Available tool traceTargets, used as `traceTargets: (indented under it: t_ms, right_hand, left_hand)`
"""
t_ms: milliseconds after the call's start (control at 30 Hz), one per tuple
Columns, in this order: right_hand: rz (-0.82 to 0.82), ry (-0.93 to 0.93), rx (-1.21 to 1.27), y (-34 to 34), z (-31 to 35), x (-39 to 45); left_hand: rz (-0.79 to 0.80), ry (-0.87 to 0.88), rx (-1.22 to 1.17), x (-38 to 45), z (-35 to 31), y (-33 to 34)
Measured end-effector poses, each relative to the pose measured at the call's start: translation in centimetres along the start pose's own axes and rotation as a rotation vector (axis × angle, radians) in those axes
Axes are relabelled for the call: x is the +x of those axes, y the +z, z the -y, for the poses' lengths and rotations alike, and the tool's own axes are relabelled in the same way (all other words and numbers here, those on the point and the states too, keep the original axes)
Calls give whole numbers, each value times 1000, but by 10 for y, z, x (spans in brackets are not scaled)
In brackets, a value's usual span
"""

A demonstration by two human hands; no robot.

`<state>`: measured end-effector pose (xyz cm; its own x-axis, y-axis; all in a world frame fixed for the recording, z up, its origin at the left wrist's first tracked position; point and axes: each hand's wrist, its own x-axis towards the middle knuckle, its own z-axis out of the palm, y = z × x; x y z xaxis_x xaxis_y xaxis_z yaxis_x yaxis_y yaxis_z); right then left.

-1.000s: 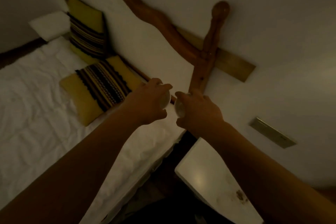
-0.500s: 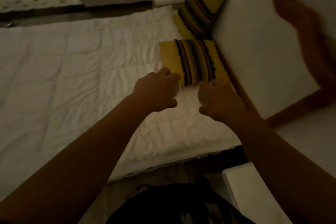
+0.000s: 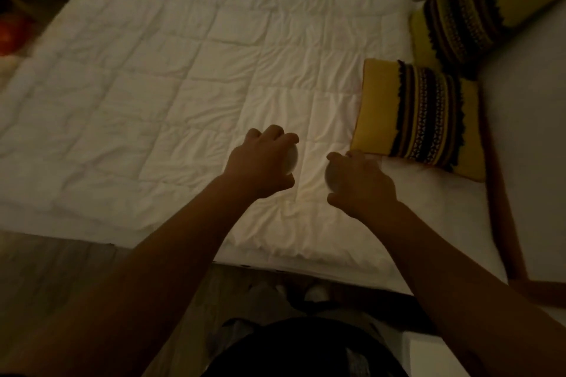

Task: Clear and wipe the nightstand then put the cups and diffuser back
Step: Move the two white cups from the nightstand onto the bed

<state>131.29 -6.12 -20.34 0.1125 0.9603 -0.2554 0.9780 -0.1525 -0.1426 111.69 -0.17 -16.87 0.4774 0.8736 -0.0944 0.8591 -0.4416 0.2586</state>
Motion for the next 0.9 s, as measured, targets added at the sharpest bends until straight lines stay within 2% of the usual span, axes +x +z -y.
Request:
traceTargets:
  t_ms: [233,367,667,767,900]
  right_hand:
    - [14,15,30,67,-4,60]
    - [55,60,48,132,-5,105]
    - [138,165,56,299,-8,177]
    - [129,150,82,335,-14,183]
    - [96,140,76,341,-11,194]
  left_hand:
    - [84,-42,-66,45,26,93]
    - [140,-90,-107,77,55,173]
    - [222,-73,-84,126,117,340]
    - [245,-50,-73,130,124,371]
    - [210,-27,-22,136,123,381]
